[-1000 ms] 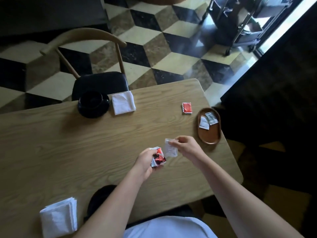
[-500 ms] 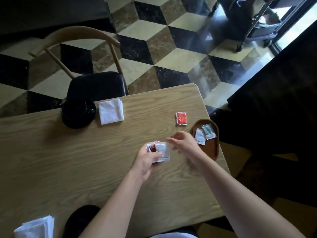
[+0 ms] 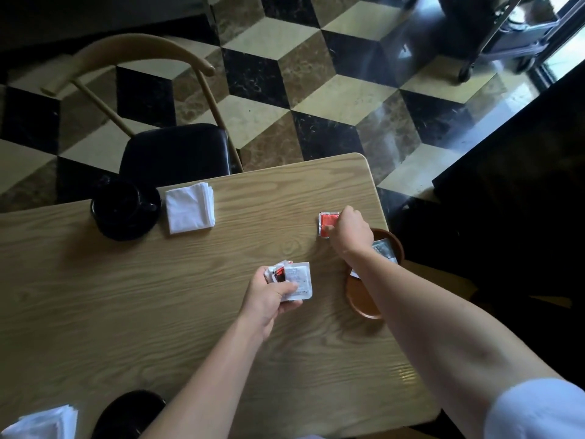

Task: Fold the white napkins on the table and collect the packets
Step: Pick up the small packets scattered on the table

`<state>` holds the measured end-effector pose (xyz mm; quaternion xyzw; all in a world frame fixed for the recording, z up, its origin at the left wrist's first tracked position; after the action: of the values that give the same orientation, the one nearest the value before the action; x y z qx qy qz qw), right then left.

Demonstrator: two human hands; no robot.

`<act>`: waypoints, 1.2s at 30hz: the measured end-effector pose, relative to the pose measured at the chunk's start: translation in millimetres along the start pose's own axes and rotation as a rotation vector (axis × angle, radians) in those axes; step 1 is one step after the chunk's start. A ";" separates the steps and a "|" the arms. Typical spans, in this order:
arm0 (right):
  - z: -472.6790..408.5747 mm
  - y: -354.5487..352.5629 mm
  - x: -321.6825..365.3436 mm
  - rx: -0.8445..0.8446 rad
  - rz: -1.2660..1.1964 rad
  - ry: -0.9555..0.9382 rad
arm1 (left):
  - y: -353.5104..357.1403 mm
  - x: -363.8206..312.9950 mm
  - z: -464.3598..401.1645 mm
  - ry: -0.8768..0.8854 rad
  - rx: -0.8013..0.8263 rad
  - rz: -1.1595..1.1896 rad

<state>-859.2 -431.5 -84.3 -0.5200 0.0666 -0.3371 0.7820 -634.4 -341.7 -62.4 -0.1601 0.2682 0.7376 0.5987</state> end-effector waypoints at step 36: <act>32.2 -34.0 -95.6 0.315 -0.013 -0.313 | 133.4 76.9 -11.8 -0.200 -0.019 -0.596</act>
<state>-933.1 -357.6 -64.2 -0.4379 -0.1125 -0.2636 0.8522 -782.5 -305.9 -87.6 -0.1639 0.1421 0.5441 0.8105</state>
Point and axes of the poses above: each hand's wrist, its own z-axis away from the middle knuckle, its own y-axis out of the palm, x = y × z, the point moved 7 cm from there along -z, towards the middle knuckle, and after that the axes turned 5 degrees about z, right-handed, at the moved point
